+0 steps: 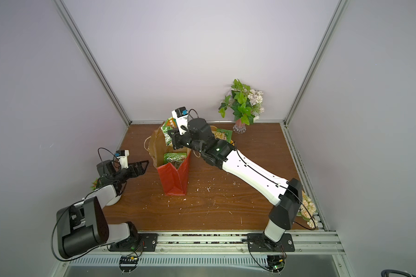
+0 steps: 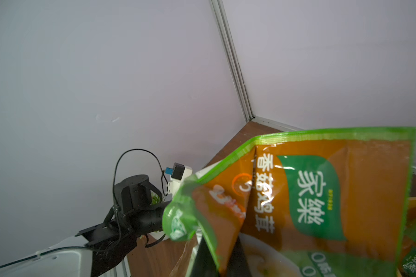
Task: Place the condiment packets inside the bag
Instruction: Pick up the condiment packet from the storage box, then place the condiment packet in the paper bag, then pick up the condiment packet from the storage box.
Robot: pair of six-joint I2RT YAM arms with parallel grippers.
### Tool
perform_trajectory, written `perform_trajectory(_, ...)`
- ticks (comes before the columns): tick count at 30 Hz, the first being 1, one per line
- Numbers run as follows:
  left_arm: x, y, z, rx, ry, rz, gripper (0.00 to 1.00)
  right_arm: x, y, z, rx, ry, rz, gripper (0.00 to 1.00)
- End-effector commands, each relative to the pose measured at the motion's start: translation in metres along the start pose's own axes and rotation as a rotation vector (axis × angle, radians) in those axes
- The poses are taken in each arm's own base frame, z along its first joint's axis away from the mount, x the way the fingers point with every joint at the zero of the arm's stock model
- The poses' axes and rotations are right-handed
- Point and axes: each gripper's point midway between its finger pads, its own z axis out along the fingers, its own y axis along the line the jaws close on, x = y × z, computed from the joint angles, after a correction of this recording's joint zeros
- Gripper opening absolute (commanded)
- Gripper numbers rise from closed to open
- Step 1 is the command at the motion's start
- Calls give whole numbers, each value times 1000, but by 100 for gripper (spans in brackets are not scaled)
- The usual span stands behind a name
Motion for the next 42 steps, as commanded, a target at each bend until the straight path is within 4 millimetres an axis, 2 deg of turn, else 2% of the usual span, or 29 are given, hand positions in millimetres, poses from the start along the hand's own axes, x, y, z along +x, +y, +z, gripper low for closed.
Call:
perform_trajectory(1,-3,0,-4,5,-15,20,99,-1,8,9,-12,37,-31,8)
perform_trajectory(6,-3,-1,-4,8,-17,20,99,8,6,35,4,99,-40,14)
perform_trajectory(10,-3,-1,-5,8,-20,23,99,2,6,40,13,92,-46,21)
perform_trajectory(14,-3,-1,-5,7,-21,23,99,-8,8,41,17,80,-50,36)
perform_trajectory(19,-3,-1,-5,6,-21,23,99,-28,8,29,49,51,-68,45)
perform_trajectory(23,-4,-1,-5,6,-22,24,99,-42,-9,7,124,12,-75,54)
perform_trajectory(27,-4,-1,-6,5,-24,25,99,-34,-50,-13,192,-10,-31,59)
perform_trajectory(32,-4,-2,-6,6,-24,27,99,-13,-142,-54,308,-62,109,66)
perform_trajectory(35,-4,-1,-5,5,-22,26,99,11,-187,-73,395,-62,139,67)
perform_trajectory(38,-3,0,-5,4,-21,24,99,35,-224,-81,479,-31,158,68)
perform_trajectory(42,-3,0,-4,2,-18,22,99,68,-265,-81,536,15,200,68)
